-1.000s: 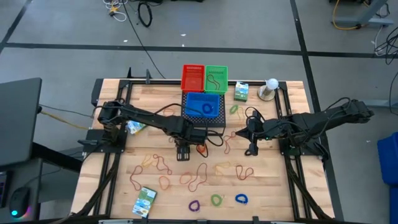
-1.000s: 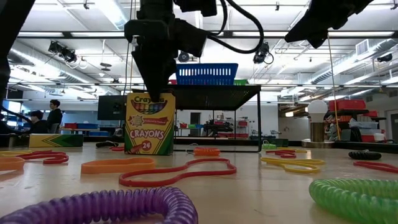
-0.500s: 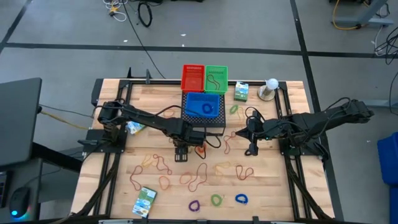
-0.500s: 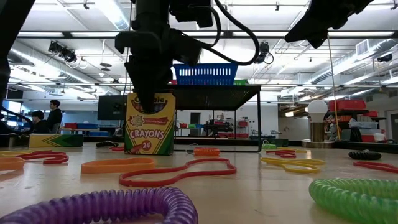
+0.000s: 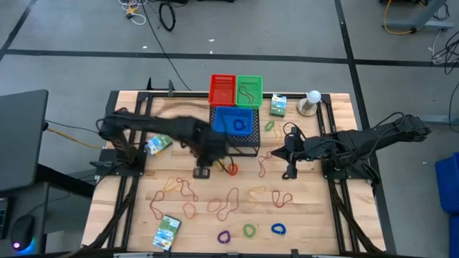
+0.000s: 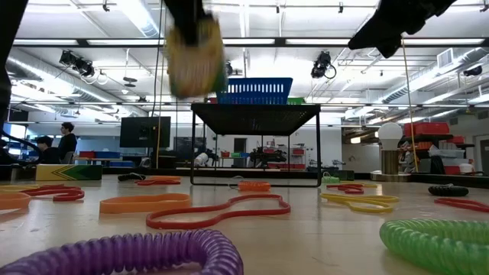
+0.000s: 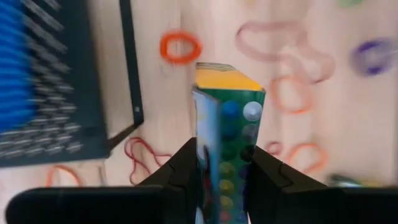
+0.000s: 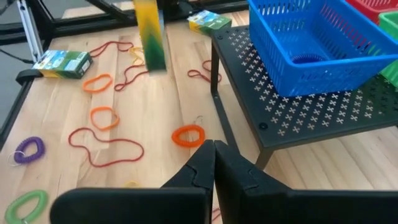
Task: Pick & Place Office Desk Supplies
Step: Put the yellow crayon box into the red bin on the shelf
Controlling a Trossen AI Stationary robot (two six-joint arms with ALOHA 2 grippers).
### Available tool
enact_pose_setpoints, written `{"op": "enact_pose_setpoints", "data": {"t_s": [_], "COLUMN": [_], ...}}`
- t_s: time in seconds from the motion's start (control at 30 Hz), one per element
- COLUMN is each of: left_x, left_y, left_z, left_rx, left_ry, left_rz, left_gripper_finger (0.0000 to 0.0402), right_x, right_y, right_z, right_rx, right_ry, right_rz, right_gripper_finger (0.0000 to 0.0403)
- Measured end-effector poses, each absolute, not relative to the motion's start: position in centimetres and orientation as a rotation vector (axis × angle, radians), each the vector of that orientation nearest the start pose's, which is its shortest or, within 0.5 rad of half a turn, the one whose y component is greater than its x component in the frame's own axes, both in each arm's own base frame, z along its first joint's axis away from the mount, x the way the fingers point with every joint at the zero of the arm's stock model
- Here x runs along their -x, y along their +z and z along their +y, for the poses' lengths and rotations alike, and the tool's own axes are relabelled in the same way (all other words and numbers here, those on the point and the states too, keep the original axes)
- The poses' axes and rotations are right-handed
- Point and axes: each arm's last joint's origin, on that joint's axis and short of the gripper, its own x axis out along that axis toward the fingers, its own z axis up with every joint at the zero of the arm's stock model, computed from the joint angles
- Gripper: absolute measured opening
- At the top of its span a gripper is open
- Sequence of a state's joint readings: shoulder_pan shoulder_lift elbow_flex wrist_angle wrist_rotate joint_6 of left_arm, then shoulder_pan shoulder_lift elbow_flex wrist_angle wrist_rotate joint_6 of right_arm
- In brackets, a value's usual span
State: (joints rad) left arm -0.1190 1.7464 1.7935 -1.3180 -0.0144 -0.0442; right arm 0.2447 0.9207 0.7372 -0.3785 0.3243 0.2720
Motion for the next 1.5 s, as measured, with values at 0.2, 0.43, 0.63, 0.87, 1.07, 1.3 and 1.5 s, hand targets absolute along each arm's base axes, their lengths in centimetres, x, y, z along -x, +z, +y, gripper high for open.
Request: {"op": "enact_pose_setpoints", "data": {"t_s": [0.2, 0.43, 0.63, 0.87, 1.07, 1.3, 1.5], "left_x": [-29.3, -26.5, -27.5, -30.2, -32.1, -33.1, -34.2], "left_y": [44.7, 48.8, 47.2, 42.8, 40.6, 39.8, 37.7], "left_z": [-0.7, 6.6, 12.9, 18.8, 21.1, 21.9, 22.7], "left_rx": [0.061, 0.095, -0.004, -0.08, -0.165, -0.239, -0.277], "left_ry": [0.043, 0.273, 0.348, 0.331, 0.357, 0.372, 0.326], "left_rz": [1.066, 0.843, 0.884, 1.048, 1.097, 1.106, 1.182], "left_gripper_finger": [0.0092, 0.0091, 0.009, 0.009, 0.009, 0.009, 0.009], "right_x": [-19.1, -19.2, -19.3, -19.4, -19.5, -19.5, -19.5], "right_y": [28.1, 28.0, 27.8, 27.6, 27.4, 27.4, 27.4], "right_z": [3.7, 3.4, 3.1, 3.1, 3.1, 3.1, 3.1], "right_rx": [-0.122, -0.145, -0.17, -0.169, -0.164, -0.158, -0.158], "right_ry": [-0.169, -0.192, -0.215, -0.22, -0.222, -0.221, -0.222], "right_rz": [0.476, 0.481, 0.492, 0.508, 0.522, 0.527, 0.528], "right_gripper_finger": [0.0011, 0.0011, 0.0011, 0.0011, 0.0011, 0.0011, 0.0011]}}
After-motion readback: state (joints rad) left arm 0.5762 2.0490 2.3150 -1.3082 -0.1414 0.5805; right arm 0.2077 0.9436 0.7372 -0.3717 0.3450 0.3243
